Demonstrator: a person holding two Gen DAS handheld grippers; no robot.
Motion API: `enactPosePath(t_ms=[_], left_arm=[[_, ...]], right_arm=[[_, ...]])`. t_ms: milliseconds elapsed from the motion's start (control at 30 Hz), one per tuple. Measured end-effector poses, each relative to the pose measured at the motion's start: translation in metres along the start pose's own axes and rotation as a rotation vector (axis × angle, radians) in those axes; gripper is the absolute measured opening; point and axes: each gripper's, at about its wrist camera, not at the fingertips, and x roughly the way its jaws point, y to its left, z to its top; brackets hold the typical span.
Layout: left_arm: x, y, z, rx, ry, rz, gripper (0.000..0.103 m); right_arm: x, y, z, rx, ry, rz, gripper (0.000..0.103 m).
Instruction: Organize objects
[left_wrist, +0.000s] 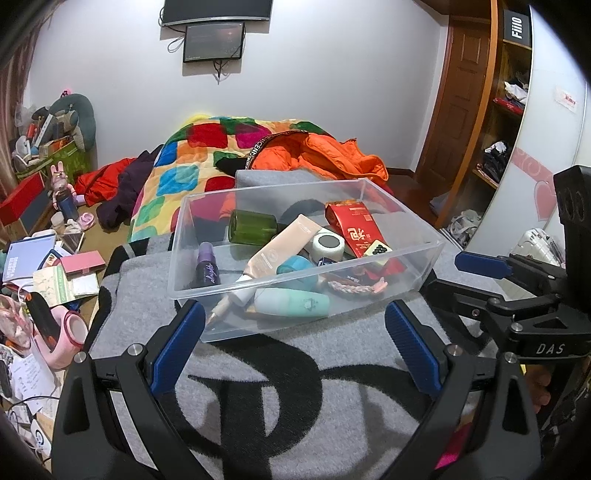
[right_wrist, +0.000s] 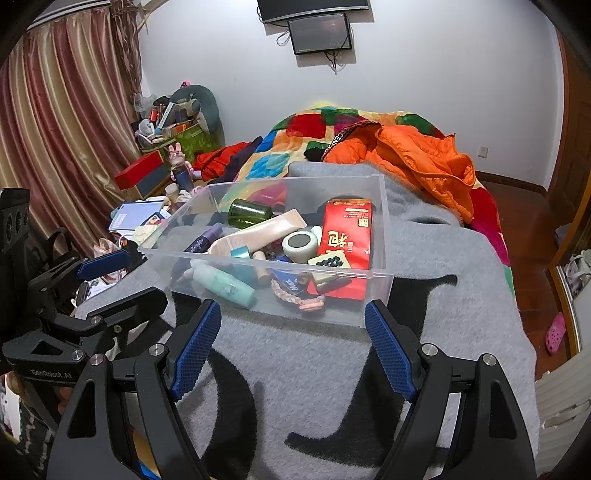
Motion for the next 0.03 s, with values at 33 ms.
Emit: enactPosePath(t_ms=[33], left_arm=[[-0.0003,0.0003,0.0002,0.001,0.001,0.002,0.099]], right_arm=[[0.0002,0.0002,-0.0003,0.001,0.001,0.000,0.078]])
